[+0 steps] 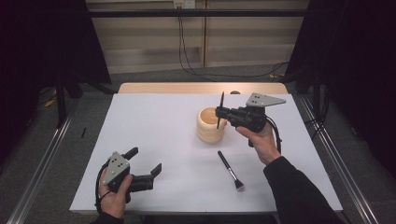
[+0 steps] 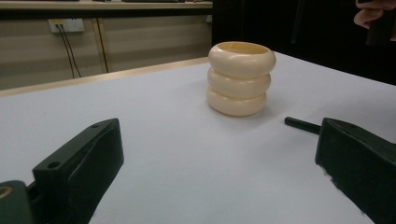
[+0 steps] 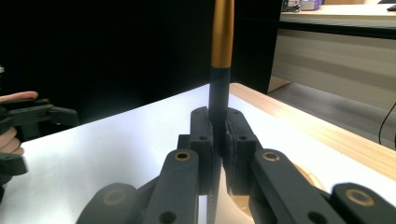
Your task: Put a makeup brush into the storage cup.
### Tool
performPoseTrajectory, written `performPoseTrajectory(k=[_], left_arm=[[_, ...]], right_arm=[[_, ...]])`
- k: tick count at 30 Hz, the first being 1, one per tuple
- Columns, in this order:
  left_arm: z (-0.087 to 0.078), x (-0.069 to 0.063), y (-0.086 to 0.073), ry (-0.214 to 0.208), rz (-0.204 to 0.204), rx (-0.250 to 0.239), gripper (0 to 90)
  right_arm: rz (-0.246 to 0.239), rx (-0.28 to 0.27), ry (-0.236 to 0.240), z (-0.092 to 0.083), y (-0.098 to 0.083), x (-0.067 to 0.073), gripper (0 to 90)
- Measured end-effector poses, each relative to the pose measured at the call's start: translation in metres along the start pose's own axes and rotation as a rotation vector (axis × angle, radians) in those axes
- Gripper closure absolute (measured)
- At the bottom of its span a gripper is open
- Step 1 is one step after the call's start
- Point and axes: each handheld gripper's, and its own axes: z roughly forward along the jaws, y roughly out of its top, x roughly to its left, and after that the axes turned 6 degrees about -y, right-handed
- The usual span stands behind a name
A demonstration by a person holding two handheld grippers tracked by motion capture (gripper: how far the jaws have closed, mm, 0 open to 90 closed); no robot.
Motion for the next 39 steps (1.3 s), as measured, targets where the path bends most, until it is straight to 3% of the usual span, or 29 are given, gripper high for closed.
performPoseTrajectory(k=[11,17,21,31,39], left_arm=[[-0.001,-0.001,0.001,-0.011,0.014,-0.001,0.8],[-0.002,0.0,0.002,0.015,0.023,0.012,0.7],[-0.003,0.002,0.001,0.007,0.017,0.001,0.6],[-0.004,0.003,0.001,0.004,0.001,-0.01,0.8],[-0.005,0.005,0.001,0.01,-0.001,-0.004,1.0]], right_arm=[[-0.021,0.018,-0.015,0.012,0.011,-0.008,83.3],[-0.027,0.032,-0.03,0.024,0.016,-0.013,83.3],[-0.017,0.041,-0.049,0.033,0.016,-0.018,83.3],[0.006,0.078,-0.076,0.048,0.001,-0.029,83.3],[0.026,0.086,-0.083,0.05,-0.009,-0.032,83.2]])
